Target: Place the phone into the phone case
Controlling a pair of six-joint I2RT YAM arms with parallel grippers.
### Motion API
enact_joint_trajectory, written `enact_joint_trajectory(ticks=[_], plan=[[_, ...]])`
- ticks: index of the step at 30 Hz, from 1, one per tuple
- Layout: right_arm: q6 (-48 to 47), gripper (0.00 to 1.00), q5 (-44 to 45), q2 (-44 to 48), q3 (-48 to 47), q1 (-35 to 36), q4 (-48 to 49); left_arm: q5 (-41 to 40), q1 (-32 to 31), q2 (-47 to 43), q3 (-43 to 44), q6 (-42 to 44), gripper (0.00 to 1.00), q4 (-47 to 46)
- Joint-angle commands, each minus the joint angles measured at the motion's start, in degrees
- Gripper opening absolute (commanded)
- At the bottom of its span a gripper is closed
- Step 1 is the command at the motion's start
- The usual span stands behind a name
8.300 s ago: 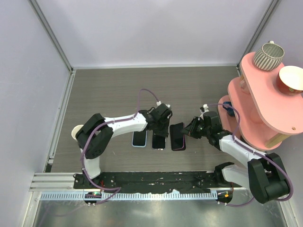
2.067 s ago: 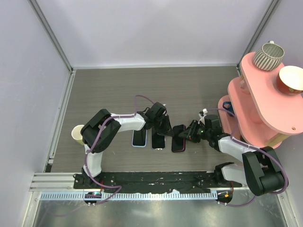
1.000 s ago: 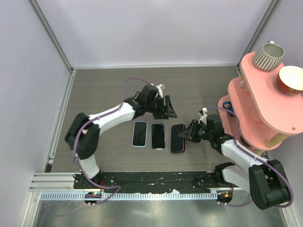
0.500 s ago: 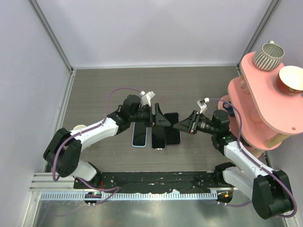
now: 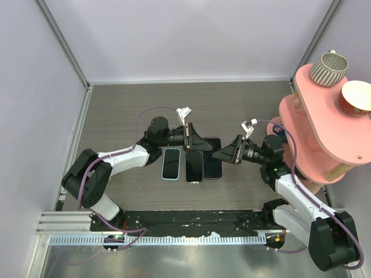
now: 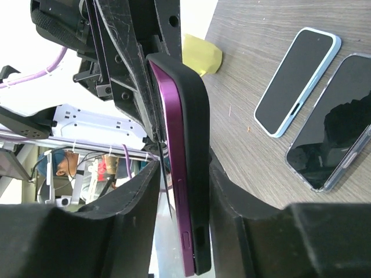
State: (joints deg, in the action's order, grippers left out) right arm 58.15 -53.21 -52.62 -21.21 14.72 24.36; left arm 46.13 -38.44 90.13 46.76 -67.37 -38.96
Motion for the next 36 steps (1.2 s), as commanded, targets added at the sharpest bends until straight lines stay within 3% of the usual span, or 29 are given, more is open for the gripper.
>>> enact_joint_trajectory(ticks=[1,4,7,18,21,22,25,28,30,31,33,34,36], plan=[[2.0,0.46,-3.1,1.6,-1.9,0.7,4.6,-1.9,-0.7,-1.9,0.5,4.3,0.02,3.0],[2.0,0.52,-3.7,3.0,-0.3,0.7,4.9,-3.1,-0.2,-3.5,1.0,6.3,0.00,6.2],[4.0,0.51,-4.4,4.2,1.6,0.7,7.4,-3.2,0.1,-4.0,0.6,4.8,0.00,3.7],[23.7,0.42,-7.2,3.9,10.8,0.7,39.6,-2.6,1.8,-3.1,-1.9,-2.1,0.00,-7.4],[25.3,0.23,-7.2,3.8,12.1,0.7,42.7,-3.1,2.2,-3.0,-2.7,-2.3,0.00,-8.0],[25.1,0.10,-6.9,3.8,12.2,0.7,42.8,-2.9,2.1,-2.9,-2.7,-2.5,0.00,-8.2],[24.6,0.01,-6.5,3.8,12.5,0.7,42.3,-2.7,2.1,-2.5,-2.7,-2.5,0.00,-8.3],[23.8,0.01,-5.9,3.7,12.0,0.7,41.1,-2.1,2.1,-2.3,-2.5,-1.6,0.05,-7.0],[18.6,0.01,-5.1,3.8,10.8,0.7,33.2,-1.7,2.1,-2.2,-2.5,-1.6,0.16,-7.2],[16.2,0.01,-5.0,3.8,9.9,0.7,28.6,-1.6,2.1,-2.1,-2.5,-1.5,0.17,-7.2],[13.3,0.02,-4.7,4.2,8.6,0.7,22.4,-1.7,2.3,-2.5,-2.4,-0.7,0.04,-5.6],[13.7,0.15,-4.8,4.6,8.7,0.7,23.0,-2.4,2.3,-3.2,-2.3,1.0,0.00,-4.4],[14.7,0.28,-5.1,5.8,8.8,0.7,23.8,-3.1,2.5,-4.0,-1.7,3.1,0.00,0.5]])
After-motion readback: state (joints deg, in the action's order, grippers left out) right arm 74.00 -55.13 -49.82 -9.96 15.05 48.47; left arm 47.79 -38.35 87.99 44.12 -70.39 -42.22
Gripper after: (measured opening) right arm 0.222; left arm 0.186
